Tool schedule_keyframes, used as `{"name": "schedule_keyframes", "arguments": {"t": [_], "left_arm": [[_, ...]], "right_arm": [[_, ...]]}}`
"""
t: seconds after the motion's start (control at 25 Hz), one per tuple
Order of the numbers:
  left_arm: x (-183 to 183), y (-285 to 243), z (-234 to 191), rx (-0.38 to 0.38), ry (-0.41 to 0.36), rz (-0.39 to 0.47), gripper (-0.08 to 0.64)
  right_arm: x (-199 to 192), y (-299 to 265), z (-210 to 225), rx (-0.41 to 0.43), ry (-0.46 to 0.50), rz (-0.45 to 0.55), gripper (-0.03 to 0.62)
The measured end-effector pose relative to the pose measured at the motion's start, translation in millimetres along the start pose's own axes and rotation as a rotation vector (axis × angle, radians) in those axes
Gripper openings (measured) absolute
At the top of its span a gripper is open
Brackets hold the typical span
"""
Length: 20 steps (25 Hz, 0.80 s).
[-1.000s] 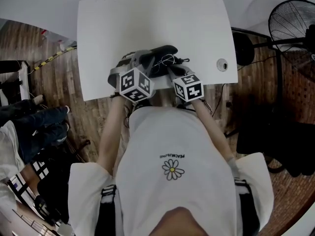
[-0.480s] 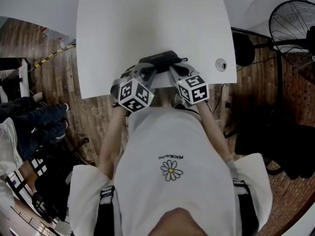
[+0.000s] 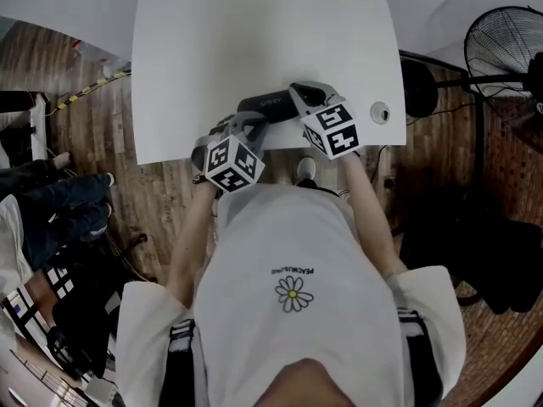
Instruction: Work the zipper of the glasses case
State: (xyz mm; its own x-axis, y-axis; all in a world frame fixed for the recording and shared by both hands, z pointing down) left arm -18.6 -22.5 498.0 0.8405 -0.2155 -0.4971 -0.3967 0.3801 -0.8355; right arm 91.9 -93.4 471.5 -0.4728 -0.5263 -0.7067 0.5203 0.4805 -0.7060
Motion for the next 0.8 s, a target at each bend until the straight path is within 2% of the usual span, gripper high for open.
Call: {"name": "schedule_keyframes", "arguments": {"t": [0.2, 0.36, 0.44, 0.52, 0.64, 0.72, 0.8], "left_arm": [[-5, -5, 2, -0.025, 0.007, -0.011, 0.020], [-11, -10, 6, -0.049, 0.016, -0.028, 0.018], [-11, -7, 6, -0.071, 0.058, -0.012, 0.019], [-7, 1, 1, -0.093, 0.135, 0.026, 0.018], [4, 15, -19, -0.062, 0.249, 0.080, 0.018], [10, 15, -31, -0.046, 0.286, 0.067, 0.018], [13, 9, -34, -0.068, 0.312, 0.046, 0.017]], "right_arm": [[-9, -21, -14, 0.047, 0.021, -0.076, 0.008], [-16, -21, -18, 0.057, -0.016, -0.071, 0.008], [-17, -20, -18, 0.060, -0.035, -0.060, 0.008], [-18, -20, -18, 0.060, -0.045, -0.057, 0.008], [-19, -20, -18, 0.056, -0.048, -0.056, 0.008], [-21, -18, -19, 0.054, -0.057, -0.054, 0.008], [-25, -16, -22, 0.058, -0.071, -0.050, 0.008]]}}
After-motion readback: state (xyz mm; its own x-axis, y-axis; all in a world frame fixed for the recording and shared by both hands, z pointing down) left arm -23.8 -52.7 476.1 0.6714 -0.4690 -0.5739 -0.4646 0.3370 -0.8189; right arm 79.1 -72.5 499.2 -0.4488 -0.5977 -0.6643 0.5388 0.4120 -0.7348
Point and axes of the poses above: the fingertips, and each gripper's own axes: y backward along the fingers, z to its right, x out of its top, the point moved 6 cm from there along y, backward along the fingers, and after that the axes turned 11 degrees about -z, right-handed, at the moved point
